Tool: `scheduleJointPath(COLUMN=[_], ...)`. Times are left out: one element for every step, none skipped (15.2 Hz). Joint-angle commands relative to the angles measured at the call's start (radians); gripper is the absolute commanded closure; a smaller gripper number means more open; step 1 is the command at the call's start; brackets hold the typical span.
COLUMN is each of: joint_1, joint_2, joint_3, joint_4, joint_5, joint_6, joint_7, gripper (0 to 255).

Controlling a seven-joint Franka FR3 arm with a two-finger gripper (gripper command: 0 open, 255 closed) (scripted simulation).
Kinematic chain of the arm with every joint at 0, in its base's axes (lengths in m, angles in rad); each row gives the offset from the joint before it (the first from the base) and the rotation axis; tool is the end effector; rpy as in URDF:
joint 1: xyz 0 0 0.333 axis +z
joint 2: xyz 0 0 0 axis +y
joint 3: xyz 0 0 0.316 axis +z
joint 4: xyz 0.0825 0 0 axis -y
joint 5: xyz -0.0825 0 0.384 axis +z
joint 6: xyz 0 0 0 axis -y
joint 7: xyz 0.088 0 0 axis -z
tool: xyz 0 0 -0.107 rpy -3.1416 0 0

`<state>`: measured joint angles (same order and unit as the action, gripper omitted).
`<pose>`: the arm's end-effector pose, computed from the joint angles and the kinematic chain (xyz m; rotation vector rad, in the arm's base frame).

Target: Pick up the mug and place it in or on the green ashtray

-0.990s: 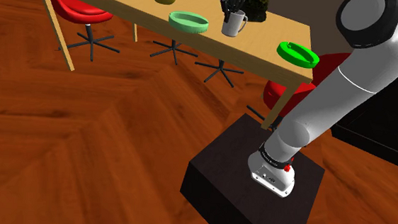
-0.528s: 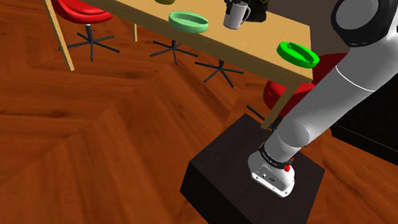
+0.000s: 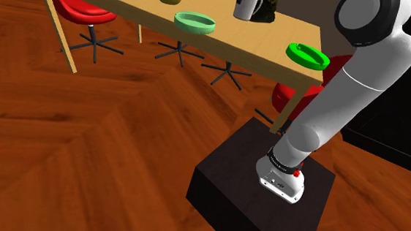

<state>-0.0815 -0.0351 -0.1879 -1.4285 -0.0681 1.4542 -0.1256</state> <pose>0.5075 -0.1508 0.6991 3.0602 -0.2359 0.0722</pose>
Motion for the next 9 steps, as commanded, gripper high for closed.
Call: scheduleJointPath(joint_1=[-0.002,-0.003,-0.003,-0.008,-0.013,-0.019,-0.025,-0.031,-0.037], joint_2=[0.015,0.024,0.026,-0.008,-0.041,-0.073,-0.103,-0.133,-0.161], joint_3=[-0.002,-0.003,-0.003,-0.008,-0.014,-0.020,-0.026,-0.032,-0.039], joint_4=[0.048,0.073,0.078,0.040,0.005,-0.028,-0.059,-0.087,-0.114], joint_5=[0.003,0.004,0.005,-0.001,-0.008,-0.014,-0.020,-0.027,-0.034], joint_6=[-0.033,-0.049,-0.052,-0.047,-0.043,-0.040,-0.039,-0.038,-0.038], joint_7=[-0.006,-0.008,-0.008,-0.020,-0.032,-0.044,-0.056,-0.069,-0.082], gripper=[255,255,255,255,255,255,255,255,255])
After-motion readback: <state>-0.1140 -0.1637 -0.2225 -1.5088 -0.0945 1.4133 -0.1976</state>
